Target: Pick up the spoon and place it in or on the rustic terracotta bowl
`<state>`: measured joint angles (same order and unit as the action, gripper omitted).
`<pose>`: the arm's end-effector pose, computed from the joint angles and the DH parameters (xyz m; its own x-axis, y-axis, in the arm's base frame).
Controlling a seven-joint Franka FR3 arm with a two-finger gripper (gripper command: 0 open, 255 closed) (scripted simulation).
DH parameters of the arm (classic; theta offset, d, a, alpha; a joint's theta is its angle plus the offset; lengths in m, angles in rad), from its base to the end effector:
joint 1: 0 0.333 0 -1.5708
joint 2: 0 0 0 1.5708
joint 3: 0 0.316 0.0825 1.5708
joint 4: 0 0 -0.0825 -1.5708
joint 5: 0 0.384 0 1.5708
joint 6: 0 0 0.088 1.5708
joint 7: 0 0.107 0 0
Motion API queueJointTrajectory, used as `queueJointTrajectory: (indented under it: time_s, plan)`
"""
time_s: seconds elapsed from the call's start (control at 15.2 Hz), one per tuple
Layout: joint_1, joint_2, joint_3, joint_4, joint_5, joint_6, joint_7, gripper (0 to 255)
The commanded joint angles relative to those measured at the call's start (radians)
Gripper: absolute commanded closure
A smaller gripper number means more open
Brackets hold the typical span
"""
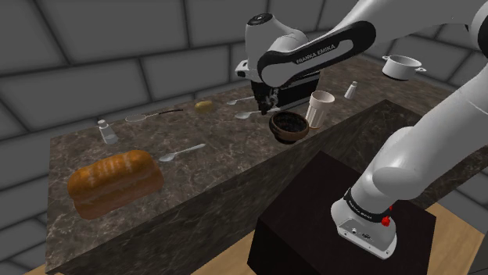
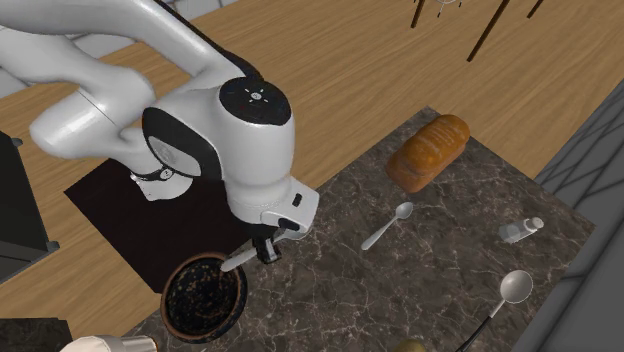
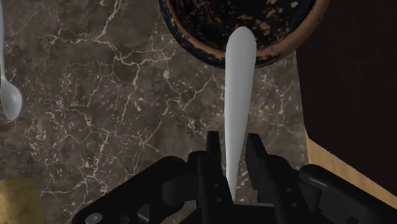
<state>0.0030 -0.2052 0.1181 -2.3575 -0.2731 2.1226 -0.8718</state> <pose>0.4663 0.0452 0.4086 0.4215 0.8791 -0.2226 0.9067 -0.4041 0.1209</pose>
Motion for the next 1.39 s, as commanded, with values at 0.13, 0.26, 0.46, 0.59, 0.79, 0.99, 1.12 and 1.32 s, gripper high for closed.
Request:
queueJointTrajectory:
  time_s: [0.13,0.26,0.46,0.59,0.79,0.99,1.12,1.32]
  plan:
    - [-0.042,-0.07,-0.064,-0.077,-0.016,0.032,-0.094,255]
    - [-0.064,-0.101,-0.097,-0.109,-0.028,0.044,-0.14,255]
    - [-0.099,-0.141,-0.149,-0.147,-0.049,0.061,-0.211,255]
    - [-0.123,-0.161,-0.186,-0.166,-0.064,0.073,-0.259,255]
    - [-0.154,-0.173,-0.23,-0.191,-0.087,0.1,-0.312,255]
    - [-0.157,-0.15,-0.232,-0.213,-0.097,0.145,-0.298,255]
    - [-0.16,-0.133,-0.233,-0.227,-0.105,0.175,-0.289,255]
    - [-0.164,-0.106,-0.234,-0.246,-0.118,0.22,-0.274,255]
